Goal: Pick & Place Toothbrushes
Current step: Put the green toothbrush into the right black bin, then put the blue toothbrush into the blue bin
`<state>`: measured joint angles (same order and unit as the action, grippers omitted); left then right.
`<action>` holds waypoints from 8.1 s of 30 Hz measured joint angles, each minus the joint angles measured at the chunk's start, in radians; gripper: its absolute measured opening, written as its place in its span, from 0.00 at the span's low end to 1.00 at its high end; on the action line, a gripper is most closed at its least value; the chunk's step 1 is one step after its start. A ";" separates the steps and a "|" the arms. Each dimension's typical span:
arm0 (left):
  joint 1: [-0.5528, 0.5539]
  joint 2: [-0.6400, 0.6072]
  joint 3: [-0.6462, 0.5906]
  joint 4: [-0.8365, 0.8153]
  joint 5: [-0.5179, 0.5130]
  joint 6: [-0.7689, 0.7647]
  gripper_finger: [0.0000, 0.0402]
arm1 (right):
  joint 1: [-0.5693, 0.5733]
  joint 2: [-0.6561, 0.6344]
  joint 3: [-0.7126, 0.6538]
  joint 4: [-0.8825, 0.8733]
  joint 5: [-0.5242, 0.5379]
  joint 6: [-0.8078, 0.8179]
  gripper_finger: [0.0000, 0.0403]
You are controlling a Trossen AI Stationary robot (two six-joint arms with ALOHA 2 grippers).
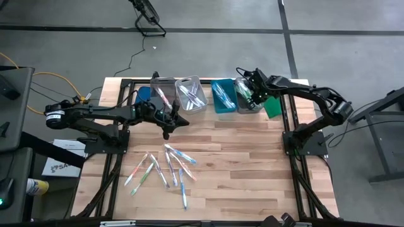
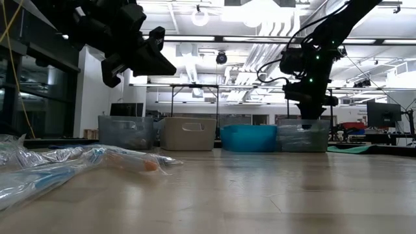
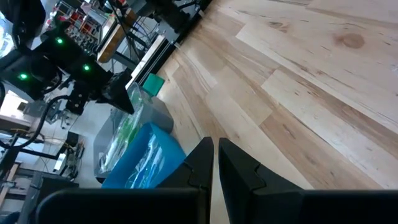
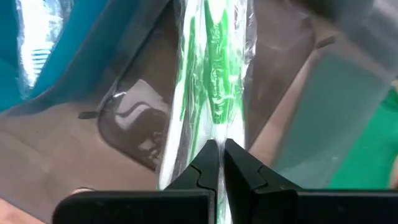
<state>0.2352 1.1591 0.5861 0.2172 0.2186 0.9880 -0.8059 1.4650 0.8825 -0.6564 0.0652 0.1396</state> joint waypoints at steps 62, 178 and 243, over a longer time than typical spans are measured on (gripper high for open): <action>0.000 0.000 0.000 0.008 -0.001 -0.002 0.05 | -0.006 0.005 0.002 0.204 0.031 0.120 0.00; -0.222 0.282 0.026 -0.509 -0.089 -0.388 0.42 | 1.349 -0.412 -0.164 0.168 0.612 0.601 0.00; -0.222 0.330 0.325 -0.220 -0.780 0.056 0.02 | 1.073 0.085 -0.163 1.080 0.713 -0.372 0.43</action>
<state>0.0128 1.4895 0.9112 -0.0025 -0.5610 1.0439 0.2674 1.5500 0.7197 0.4232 0.7777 -0.2327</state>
